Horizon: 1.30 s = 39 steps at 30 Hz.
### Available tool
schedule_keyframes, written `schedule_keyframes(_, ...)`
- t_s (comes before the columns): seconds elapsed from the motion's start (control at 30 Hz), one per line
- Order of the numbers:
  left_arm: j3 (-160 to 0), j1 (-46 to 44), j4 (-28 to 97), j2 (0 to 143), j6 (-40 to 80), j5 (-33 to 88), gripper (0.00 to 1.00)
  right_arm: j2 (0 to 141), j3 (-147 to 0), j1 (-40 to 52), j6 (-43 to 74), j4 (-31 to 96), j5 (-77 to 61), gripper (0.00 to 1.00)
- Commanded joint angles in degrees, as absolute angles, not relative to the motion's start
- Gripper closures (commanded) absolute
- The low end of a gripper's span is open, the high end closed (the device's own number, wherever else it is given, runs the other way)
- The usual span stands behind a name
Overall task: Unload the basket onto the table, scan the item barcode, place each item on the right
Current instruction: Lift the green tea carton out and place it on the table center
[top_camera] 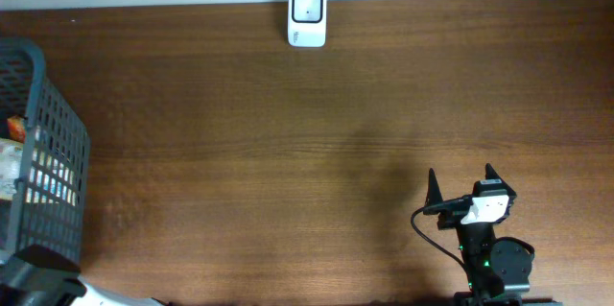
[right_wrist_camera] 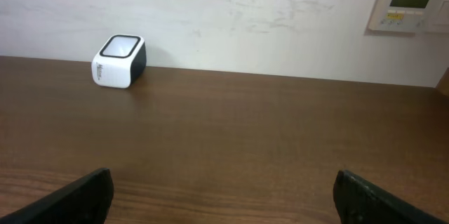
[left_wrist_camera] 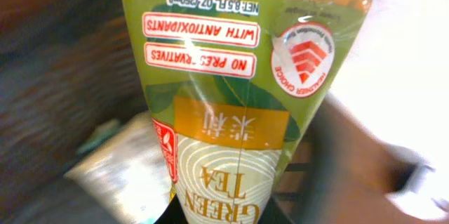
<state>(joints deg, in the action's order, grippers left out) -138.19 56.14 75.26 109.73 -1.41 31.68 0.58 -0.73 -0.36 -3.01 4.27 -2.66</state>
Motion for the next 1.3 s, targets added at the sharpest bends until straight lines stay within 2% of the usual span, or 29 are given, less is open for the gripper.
schedule_keyframes(0.0,-142.2,47.0,76.6,107.1,0.6,48.8,0.99,0.2,-0.3,-0.1,-3.0,4.3,-2.4,0.01)
schedule_keyframes(0.1,-142.2,32.4,80.1,106.5,-2.7,46.0,0.98,0.2,-0.3,-0.1,-3.0,4.3,-2.3,0.01)
schedule_keyframes(0.23,-142.2,10.8,81.8,108.4,-2.7,29.2,0.96,0.2,-0.3,-0.1,-3.0,4.3,-2.4,0.01)
schedule_keyframes(0.37,-139.7,-5.9,86.6,113.1,-2.6,12.5,0.95,0.2,-0.3,-0.1,-3.0,4.3,-2.4,0.01)
schedule_keyframes(0.53,-129.0,-16.5,87.0,122.8,-2.0,9.6,0.97,0.2,-0.3,-0.1,-3.0,4.3,-2.4,0.01)
schedule_keyframes(0.57,-126.2,-18.0,85.8,125.3,-0.9,9.6,0.99,0.2,-0.3,-0.1,-3.0,4.3,-2.4,0.01)
schedule_keyframes(0.7,-118.3,-21.3,80.5,132.6,-0.6,9.6,0.97,0.2,-0.3,-0.1,-3.0,4.3,-2.4,0.01)
schedule_keyframes(0.73,-117.8,-21.8,79.8,134.5,-0.6,9.6,0.91,0.2,-0.3,-0.1,-3.0,4.3,-2.4,0.01)
schedule_keyframes(0.8,-117.8,-22.2,79.0,135.3,-0.6,9.6,0.62,0.2,-0.3,-0.1,-3.0,4.3,-2.4,0.01)
schedule_keyframes(0.83,-118.0,-22.3,78.6,135.2,-0.6,9.6,0.36,0.2,-0.3,-0.1,-3.0,4.3,-2.4,0.01)
schedule_keyframes(0.9,-119.5,-22.3,79.3,135.2,-0.6,9.6,0.09,0.2,-0.3,-0.1,-3.0,4.3,-2.4,0.01)
schedule_keyframes(0.93,-121.9,-22.2,80.8,135.1,-0.6,9.6,0.01,0.2,-0.3,-0.1,-3.0,4.3,-2.4,0.01)
schedule_keyframes(1.1,-144.6,-17.2,91.0,134.4,-0.6,7.3,0.01,0.2,-0.3,-0.1,-3.0,4.3,-2.4,0.01)
schedule_keyframes(1.17,-161.2,-12.6,96.7,134.2,0.3,2.4,0.01,0.2,-0.3,-0.1,-3.0,4.3,-2.4,0.01)
schedule_keyframes(1.27,-172.2,-2.3,96.7,130.3,4.7,0.1,0.01,0.2,-0.3,-0.1,-3.0,4.3,-2.4,0.01)
